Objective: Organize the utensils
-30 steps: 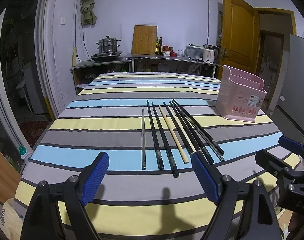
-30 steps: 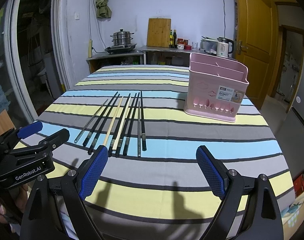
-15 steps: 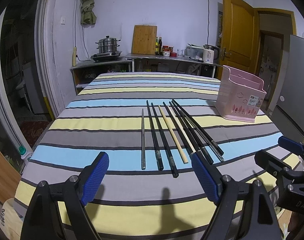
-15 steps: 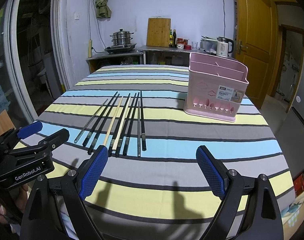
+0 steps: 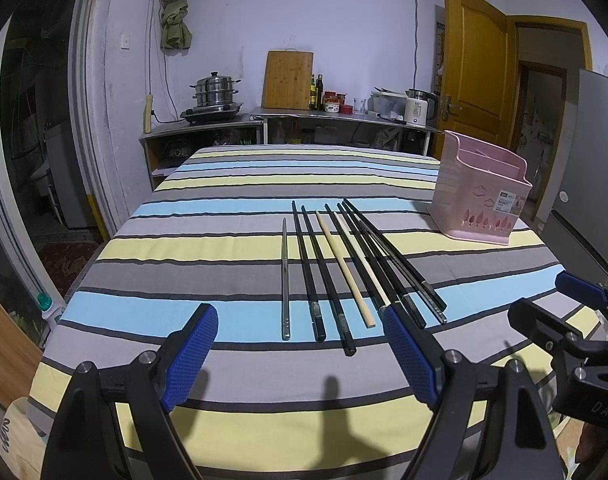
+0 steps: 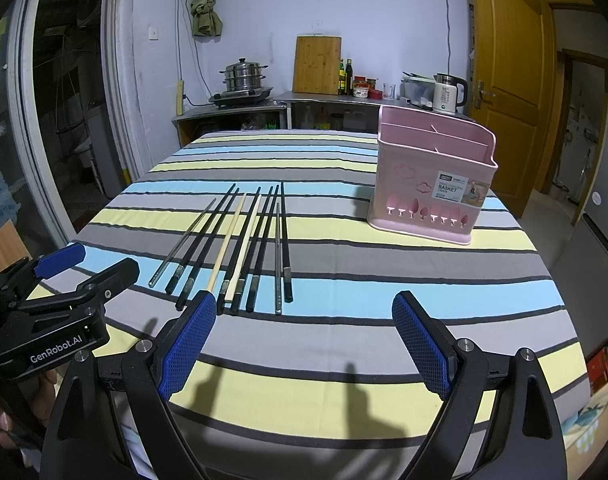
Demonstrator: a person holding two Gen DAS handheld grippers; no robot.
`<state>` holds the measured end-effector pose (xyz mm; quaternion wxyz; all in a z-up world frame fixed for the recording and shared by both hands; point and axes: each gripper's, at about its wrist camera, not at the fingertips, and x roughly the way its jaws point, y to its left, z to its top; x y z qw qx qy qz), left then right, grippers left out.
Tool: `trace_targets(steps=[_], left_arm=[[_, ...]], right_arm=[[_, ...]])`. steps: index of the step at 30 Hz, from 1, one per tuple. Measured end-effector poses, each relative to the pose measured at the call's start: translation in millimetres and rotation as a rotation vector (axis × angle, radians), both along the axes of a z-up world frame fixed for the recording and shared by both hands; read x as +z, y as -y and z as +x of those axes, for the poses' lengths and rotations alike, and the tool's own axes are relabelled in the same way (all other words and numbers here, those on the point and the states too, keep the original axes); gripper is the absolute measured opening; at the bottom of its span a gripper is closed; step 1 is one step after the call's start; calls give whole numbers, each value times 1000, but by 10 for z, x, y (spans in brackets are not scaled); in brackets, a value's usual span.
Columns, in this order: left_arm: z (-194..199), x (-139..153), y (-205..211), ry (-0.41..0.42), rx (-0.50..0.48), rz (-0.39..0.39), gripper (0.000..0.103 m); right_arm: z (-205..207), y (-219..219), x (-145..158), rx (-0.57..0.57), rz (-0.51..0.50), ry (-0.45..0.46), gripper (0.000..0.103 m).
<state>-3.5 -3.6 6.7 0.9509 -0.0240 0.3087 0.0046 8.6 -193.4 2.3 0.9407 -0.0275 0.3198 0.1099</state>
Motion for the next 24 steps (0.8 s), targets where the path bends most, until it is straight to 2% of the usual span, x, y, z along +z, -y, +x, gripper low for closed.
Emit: trace_targets(steps=[24], left_arm=[[5,-16,7,-3,0,-1,85]], right_arm=[[7,-7,-5,2,-2,-4,90]])
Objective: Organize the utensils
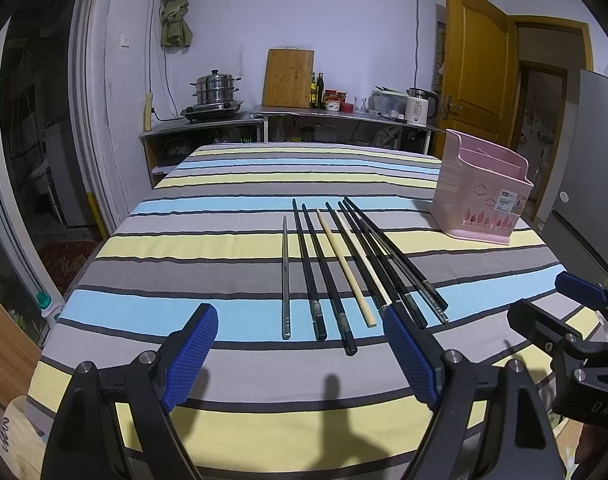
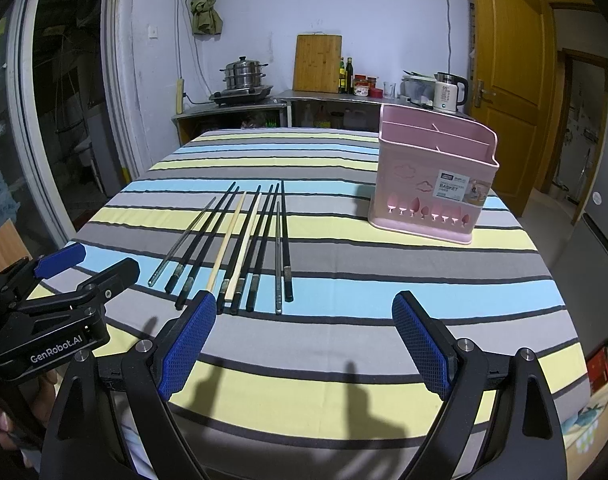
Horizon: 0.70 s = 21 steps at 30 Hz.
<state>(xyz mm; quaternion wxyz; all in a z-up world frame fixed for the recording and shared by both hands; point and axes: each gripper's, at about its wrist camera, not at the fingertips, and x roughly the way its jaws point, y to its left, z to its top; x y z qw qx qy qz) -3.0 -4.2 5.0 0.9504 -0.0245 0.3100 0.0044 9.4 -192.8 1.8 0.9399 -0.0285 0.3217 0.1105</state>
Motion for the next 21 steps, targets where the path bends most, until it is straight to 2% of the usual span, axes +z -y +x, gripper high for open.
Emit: trace_targets(steps=[6,12,16,21], left_arm=[[52,-61,-7,-8,1,7,85],[220,-159,-91,-51,-4,-10,85],[430,-224,-224,-95,-9,-61,85],[750,-285,-361,-157,-3,-85,83]], right_arm=[[49,-20,-35,4,-4,-10,90],[152,-47,-71,23,13,-21,90],[295,-69,-97,32,19,-40,90],[525,-103,-125,39,19,-58,88]])
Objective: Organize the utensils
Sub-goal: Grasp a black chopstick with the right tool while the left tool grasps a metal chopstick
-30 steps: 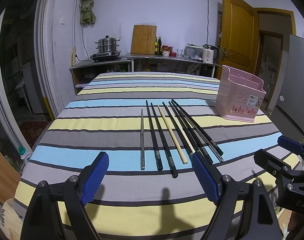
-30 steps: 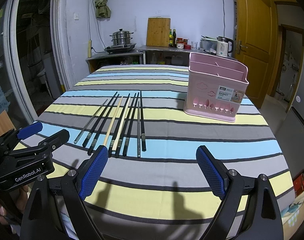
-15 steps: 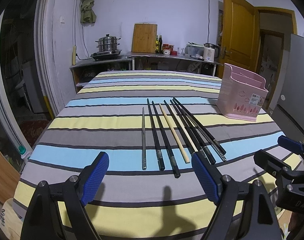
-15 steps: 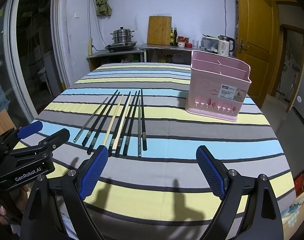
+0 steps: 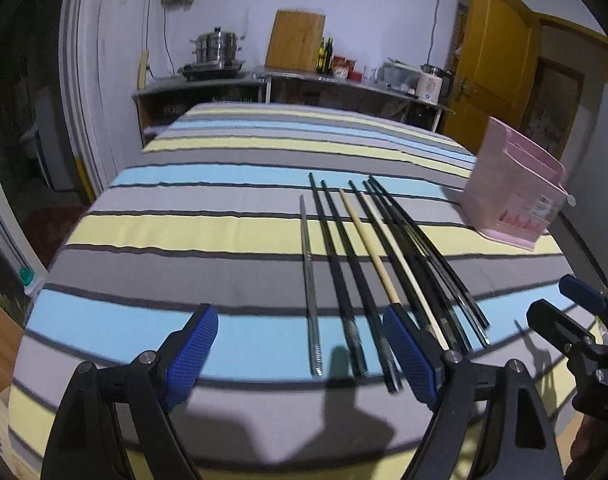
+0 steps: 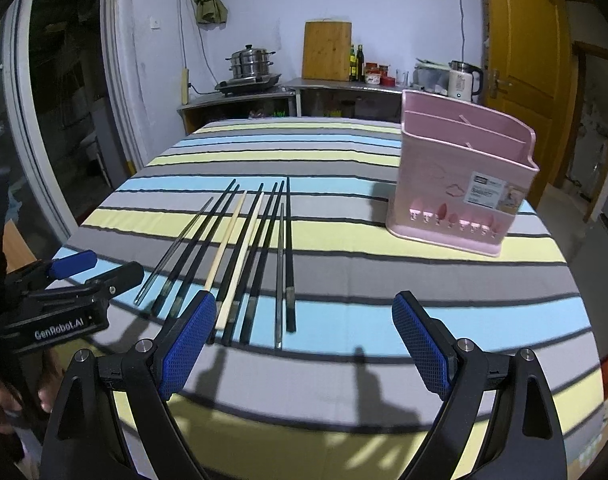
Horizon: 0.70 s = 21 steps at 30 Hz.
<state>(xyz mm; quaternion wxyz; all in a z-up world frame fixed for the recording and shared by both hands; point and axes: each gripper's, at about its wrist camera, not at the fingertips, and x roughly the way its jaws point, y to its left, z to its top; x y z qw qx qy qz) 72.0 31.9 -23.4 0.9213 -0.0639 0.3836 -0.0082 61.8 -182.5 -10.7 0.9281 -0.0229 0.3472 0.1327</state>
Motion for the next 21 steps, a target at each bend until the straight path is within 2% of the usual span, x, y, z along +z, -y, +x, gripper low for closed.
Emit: trace_targets(steps=[7,12,17,21], left_arm=[[471,-94,-110,-84,-22,-2,71],[690,-188,-117,-138,-45,-25,55],[832,-229,-90,-149,-64,-11,47],[918,-226,-115,-151,-67,-5,38]], right_arm=[[522,-69,-65,4,-3,-63,61],[840,-127,-180,36,-5,-120,42],[1132,-200,-330,77,-1,-181,29],[1288,-241,-400,103,6,-211,24]])
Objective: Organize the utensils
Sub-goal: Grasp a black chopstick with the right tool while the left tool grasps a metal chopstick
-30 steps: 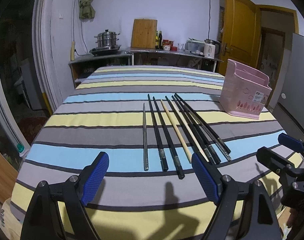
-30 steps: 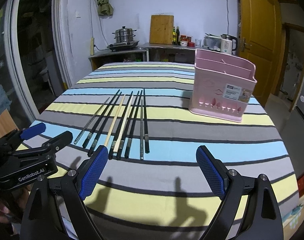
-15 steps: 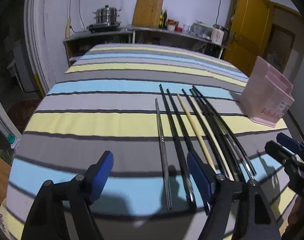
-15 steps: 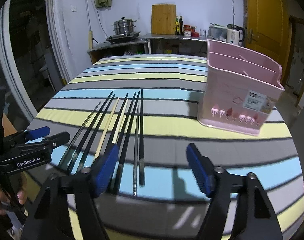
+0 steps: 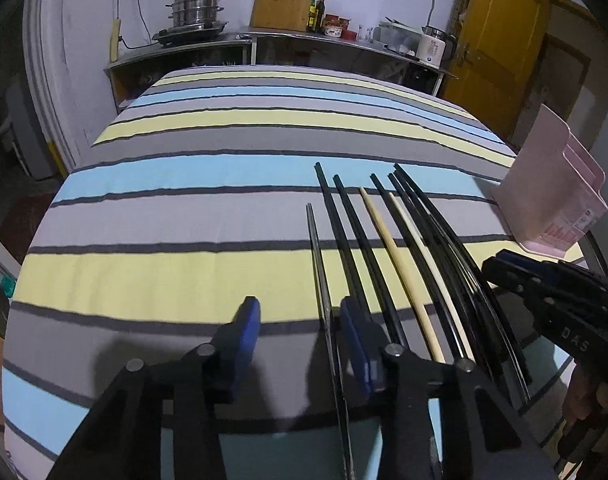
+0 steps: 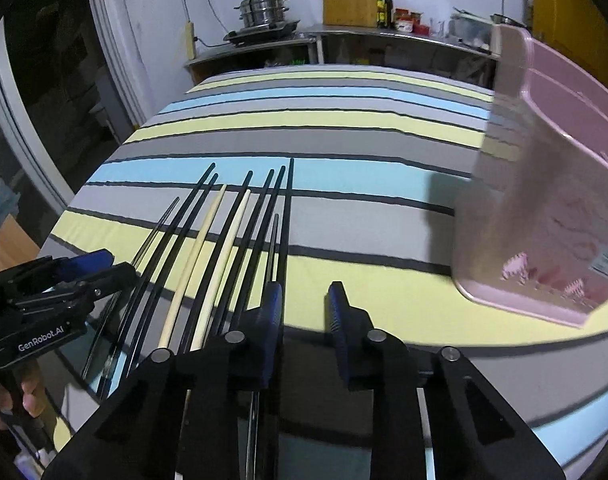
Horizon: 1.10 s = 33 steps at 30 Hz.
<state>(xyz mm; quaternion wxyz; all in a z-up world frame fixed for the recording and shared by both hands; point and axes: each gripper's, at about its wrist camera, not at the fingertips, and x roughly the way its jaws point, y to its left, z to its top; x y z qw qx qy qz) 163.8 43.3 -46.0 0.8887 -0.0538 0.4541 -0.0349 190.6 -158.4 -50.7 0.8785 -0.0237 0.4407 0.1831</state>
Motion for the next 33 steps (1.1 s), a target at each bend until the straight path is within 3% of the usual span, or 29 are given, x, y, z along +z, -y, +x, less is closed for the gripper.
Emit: trace_targets(steps=[12,17,28,31,33], left_arm=[[118,6,24,-3,0,66,18],[160,10,34,-8,0,76,18],[311,8,-36,-26,7,17,18],[359,11,-37,-24,-1,18,16],[375,6,-39,-25,3,26,8]], right_arm=[[249,-85,-41,38,-2,-24,23],[363,-142,-47,33,-23,-38,23],[674,-309,-46,33,-65,-47,23],[715,-329,-42,26,-76,-44,16],[729,-313,-47,20,-65,-51,8]])
